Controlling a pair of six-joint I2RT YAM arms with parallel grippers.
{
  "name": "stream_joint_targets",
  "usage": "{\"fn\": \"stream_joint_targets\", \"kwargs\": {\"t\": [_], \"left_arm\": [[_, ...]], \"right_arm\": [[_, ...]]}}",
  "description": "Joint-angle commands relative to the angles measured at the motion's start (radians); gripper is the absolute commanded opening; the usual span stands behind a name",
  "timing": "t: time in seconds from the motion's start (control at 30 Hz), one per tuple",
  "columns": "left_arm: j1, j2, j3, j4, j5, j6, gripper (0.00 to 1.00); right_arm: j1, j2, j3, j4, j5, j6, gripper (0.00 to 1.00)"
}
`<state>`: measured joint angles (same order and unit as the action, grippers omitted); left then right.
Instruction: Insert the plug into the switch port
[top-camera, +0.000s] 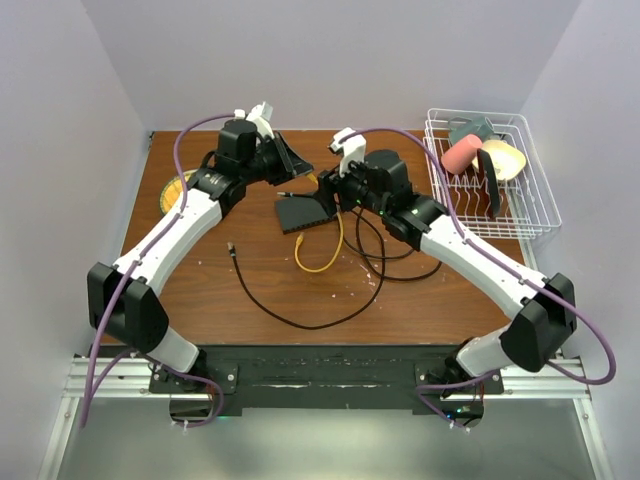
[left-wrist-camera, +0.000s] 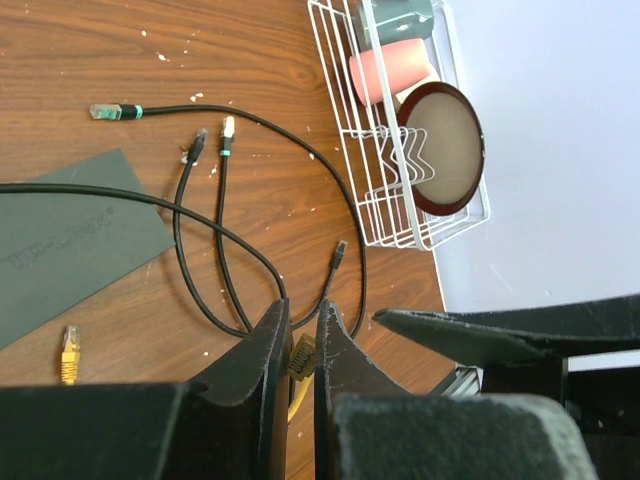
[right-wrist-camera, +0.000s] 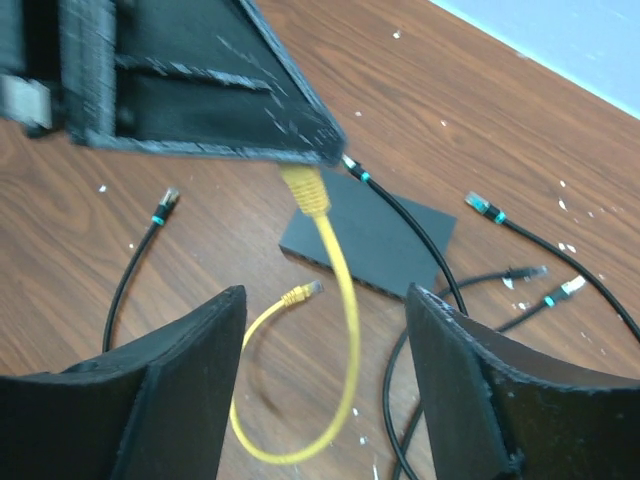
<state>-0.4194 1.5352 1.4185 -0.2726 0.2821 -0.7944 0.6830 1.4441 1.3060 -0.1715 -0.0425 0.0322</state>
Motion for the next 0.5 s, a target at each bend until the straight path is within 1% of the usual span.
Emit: {"fn": "stream_joint_targets", "kwargs": {"t": [0.0, 0.1, 0.33, 0.47], "left_arm": [[-0.002, 0.013, 0.048, 0.010, 0.009, -0.017, 0.00], [-0.002, 0.014, 0.051, 0.013, 0.012, -0.017, 0.00], [-0.002, 0.017, 0.057, 0.021, 0.025, -0.019, 0.00], [-0.002, 0.017, 0.057, 0.023, 0.029, -0.019, 0.00]], "right_arm": [[0.012, 0.018, 0.013, 0.090, 0.012, -0.005, 0.63], [0.012, 0.044, 0.022, 0.104, 0.009, 0.000, 0.60], [0.018, 0.087, 0.036, 0.133, 0.029, 0.015, 0.43], [0.018, 0.088, 0.033, 0.150, 0.041, 0.021, 0.37]]}}
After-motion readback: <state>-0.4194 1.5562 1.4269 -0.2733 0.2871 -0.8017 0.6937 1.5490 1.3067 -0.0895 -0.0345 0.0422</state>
